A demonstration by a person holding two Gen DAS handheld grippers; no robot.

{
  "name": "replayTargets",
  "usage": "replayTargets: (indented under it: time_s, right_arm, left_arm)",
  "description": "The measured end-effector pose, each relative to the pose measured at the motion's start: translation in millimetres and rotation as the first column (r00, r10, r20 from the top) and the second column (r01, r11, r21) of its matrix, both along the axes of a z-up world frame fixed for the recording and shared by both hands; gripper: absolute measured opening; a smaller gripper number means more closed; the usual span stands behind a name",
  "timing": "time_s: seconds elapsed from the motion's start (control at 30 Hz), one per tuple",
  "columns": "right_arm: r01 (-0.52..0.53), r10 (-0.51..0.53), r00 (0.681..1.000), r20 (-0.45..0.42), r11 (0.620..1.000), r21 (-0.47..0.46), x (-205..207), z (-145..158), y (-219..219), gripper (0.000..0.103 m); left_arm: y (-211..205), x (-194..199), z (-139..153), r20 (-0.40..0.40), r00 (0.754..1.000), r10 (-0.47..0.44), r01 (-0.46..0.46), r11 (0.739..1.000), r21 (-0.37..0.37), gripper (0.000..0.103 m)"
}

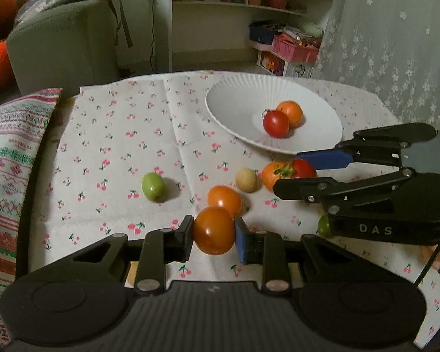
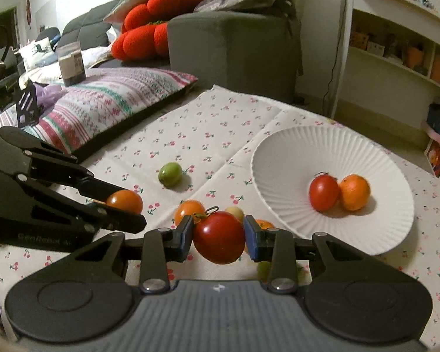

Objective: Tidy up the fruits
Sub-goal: 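Carry both tomatoes into the white plate and open both grippers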

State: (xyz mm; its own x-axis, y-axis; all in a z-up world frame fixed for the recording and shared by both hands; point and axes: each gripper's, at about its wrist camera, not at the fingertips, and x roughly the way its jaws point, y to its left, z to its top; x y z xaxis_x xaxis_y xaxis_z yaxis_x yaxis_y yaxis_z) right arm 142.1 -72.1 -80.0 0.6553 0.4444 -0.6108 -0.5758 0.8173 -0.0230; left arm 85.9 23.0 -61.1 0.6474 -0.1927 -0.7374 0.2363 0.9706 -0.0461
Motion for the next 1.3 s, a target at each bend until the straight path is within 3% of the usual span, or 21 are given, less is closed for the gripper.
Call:
replayTargets:
  time_s: [0.33,0.63,0.83,1.0,1.13,1.3]
  right_arm:
    - [0.023,-0.025,0.999,0.029,0.998,0.061,-5,18,-19,0.033]
    - [0.085,-0.089,0.995,0.034,0.993,0.085,2,20,-39,0.033]
    - [0.156,-0.162,0.986,0.038,0.979,0.132,12,26,-55,0.033]
    - [0.226,-0.229,0.973,-0.003,0.954,0.199,24,27,-71,0.033]
    - [0.300,-0.285,0.954,-0.094,0.917,0.262,37,20,-87,0.033]
    - [0.365,-0.337,0.930,-0.146,0.889,0.277,49,10,-97,0.033]
  left_arm:
    - [-7,2,19,0.051,0.999,0.015,-0.016,1.000,0.011,0.013]
    - [-35,22,29,0.127,0.988,-0.083,0.073,0.994,0.076,0.013]
    - [-53,43,30,0.130,0.984,-0.118,0.111,0.992,0.058,0.013]
    - [-71,59,28,0.142,0.978,-0.151,0.143,0.987,0.068,0.013]
    - [-84,71,17,0.108,0.979,-0.171,0.165,0.985,0.058,0.013]
    - [-100,85,6,0.102,0.977,-0.190,0.182,0.980,0.081,0.013]
